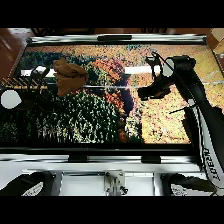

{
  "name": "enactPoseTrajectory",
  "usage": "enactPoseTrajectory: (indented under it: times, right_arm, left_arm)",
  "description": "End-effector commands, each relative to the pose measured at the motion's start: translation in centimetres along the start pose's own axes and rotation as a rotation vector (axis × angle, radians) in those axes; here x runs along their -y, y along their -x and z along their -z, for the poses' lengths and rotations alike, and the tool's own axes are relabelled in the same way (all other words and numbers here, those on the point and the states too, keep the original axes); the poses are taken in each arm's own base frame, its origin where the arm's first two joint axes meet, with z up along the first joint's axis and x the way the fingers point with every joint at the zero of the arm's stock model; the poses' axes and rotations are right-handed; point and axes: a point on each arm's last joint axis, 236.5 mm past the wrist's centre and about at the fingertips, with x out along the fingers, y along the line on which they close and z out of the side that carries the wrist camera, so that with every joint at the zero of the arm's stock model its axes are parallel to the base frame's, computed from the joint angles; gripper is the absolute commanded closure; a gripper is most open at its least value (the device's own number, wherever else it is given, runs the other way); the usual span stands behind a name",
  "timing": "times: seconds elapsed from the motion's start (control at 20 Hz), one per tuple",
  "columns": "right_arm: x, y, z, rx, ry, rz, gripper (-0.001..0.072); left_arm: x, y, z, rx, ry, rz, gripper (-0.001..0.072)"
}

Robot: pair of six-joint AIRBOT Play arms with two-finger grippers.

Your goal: Fold the shirts.

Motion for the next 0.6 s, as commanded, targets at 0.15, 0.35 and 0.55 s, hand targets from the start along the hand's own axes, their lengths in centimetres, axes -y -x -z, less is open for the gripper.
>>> enactPoseTrajectory:
  times: [0.15, 0.35, 0.55]
  right_arm:
    - [-0.2, 0.2, -3.4, 0.143, -0.004, -0.008, 0.0209]
    - [-0.2, 0.3, -3.7, 0.158, -0.004, -0.008, 0.0209]
    - [-1.3, 0.2, -3.2, 0.136, -0.014, -0.054, 0.0209]
  left_arm:
    - [3.8, -0.3, -4.5, 0.165, 0.09, 0.173, -0.0013]
    - [1.1, -2.5, -6.9, 0.206, 0.229, 0.113, 0.006]
    - [-6.6, -8.1, -11.2, 0.163, 0.368, 0.023, 0.0059]
